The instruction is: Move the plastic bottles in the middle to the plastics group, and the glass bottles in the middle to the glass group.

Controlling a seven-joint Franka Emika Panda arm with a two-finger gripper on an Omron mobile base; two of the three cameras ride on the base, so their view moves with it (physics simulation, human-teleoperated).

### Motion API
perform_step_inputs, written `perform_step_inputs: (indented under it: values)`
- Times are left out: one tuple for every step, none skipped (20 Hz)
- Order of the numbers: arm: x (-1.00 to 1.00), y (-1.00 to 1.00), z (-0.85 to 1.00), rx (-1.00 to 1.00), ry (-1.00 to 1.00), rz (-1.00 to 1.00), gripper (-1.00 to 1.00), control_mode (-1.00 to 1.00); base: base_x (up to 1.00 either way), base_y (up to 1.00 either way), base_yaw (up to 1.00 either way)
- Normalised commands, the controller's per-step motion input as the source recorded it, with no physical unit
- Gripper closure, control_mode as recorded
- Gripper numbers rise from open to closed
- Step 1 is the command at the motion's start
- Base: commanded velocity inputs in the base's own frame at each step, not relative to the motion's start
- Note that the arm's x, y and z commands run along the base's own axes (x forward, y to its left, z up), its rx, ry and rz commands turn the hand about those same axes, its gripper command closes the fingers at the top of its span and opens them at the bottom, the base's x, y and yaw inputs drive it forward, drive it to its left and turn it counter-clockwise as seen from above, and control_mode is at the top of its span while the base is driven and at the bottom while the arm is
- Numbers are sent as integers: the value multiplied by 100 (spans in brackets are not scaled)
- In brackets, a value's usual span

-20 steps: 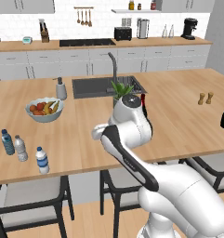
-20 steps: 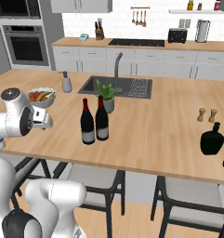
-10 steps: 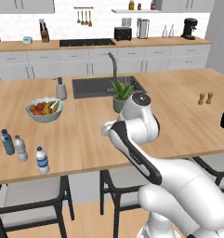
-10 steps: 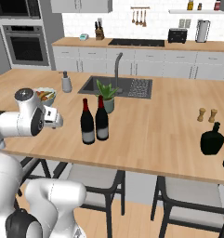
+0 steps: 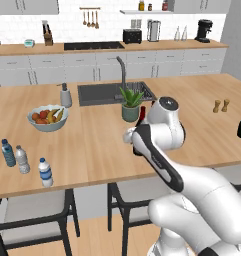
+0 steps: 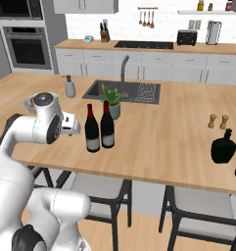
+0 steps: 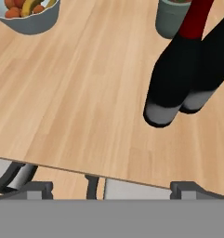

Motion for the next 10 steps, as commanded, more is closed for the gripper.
perform_step_inputs:
  values:
    - [7,-27,0,0,0,0,-100,-100,0,0,0]
    - [5,-26,0,0,0,0,-100,-100,0,0,0]
    - [0,-19,0,0,0,0,-100,-100,0,0,0]
    - [0,-12,0,0,0,0,-100,-100,0,0,0]
    - [0,-3,0,0,0,0,-100,-100,0,0,0]
    - [1,-6,0,0,0,0,-100,-100,0,0,0]
    - [1,-9,0,0,0,0,-100,-100,0,0,0]
    - [4,-9,0,0,0,0,-100,-100,0,0,0]
    - [4,-9,0,0,0,0,-100,-100,0,0,0]
    - [4,-7,0,0,0,0,-100,-100,0,0,0]
